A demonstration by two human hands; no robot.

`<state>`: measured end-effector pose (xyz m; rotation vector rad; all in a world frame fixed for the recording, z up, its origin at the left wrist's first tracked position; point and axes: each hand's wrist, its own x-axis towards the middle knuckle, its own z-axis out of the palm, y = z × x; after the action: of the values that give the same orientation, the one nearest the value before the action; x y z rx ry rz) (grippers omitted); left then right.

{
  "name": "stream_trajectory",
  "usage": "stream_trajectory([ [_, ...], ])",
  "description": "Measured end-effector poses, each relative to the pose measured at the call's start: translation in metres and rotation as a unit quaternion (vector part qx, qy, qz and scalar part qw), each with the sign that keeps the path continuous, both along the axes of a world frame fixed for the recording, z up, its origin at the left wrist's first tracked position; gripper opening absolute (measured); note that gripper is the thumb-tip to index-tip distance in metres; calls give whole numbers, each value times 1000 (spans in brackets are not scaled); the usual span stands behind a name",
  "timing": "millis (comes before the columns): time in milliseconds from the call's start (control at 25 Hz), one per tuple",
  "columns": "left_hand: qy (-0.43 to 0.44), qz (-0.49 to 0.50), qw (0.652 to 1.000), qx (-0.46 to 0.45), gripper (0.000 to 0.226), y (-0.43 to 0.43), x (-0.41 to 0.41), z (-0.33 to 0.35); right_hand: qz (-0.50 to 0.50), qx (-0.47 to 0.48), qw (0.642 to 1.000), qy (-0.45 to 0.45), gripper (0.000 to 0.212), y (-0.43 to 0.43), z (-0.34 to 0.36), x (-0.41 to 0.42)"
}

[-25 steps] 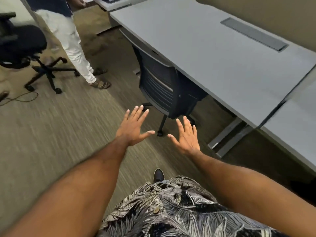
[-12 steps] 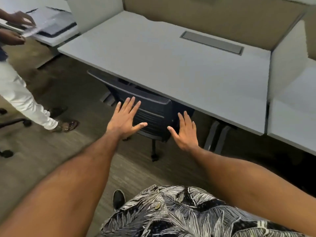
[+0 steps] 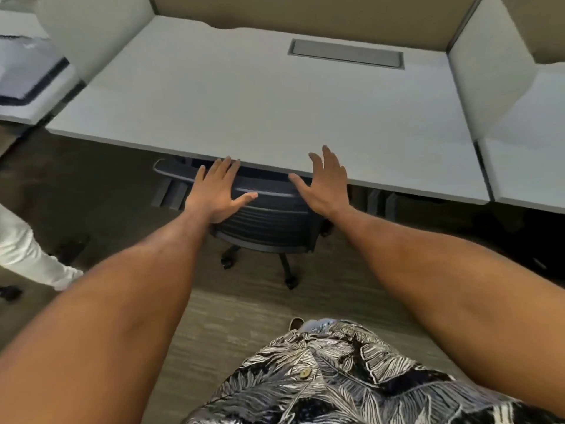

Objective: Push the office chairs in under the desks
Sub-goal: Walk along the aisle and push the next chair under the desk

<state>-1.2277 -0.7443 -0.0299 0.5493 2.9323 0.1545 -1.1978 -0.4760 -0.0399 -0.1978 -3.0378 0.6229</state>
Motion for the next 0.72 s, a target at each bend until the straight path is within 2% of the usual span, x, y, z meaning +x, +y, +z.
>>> stream_trajectory([
  [160, -61, -45, 996, -45, 127, -4, -48, 0, 17, 75, 991, -107, 101, -18, -6, -29],
  [360, -112, -82, 989, -49, 123, -2, -85, 1, 20, 50, 987, -152, 99, -15, -7, -48],
  [560, -110, -101, 988, -47, 119, -6, -98, 1, 55, 82, 983, -157, 105, -22, -13, -61],
  [720, -102, -89, 991, -22, 119, -10, -114, 2, 45, 80, 984, -150, 104, -25, -14, -80],
])
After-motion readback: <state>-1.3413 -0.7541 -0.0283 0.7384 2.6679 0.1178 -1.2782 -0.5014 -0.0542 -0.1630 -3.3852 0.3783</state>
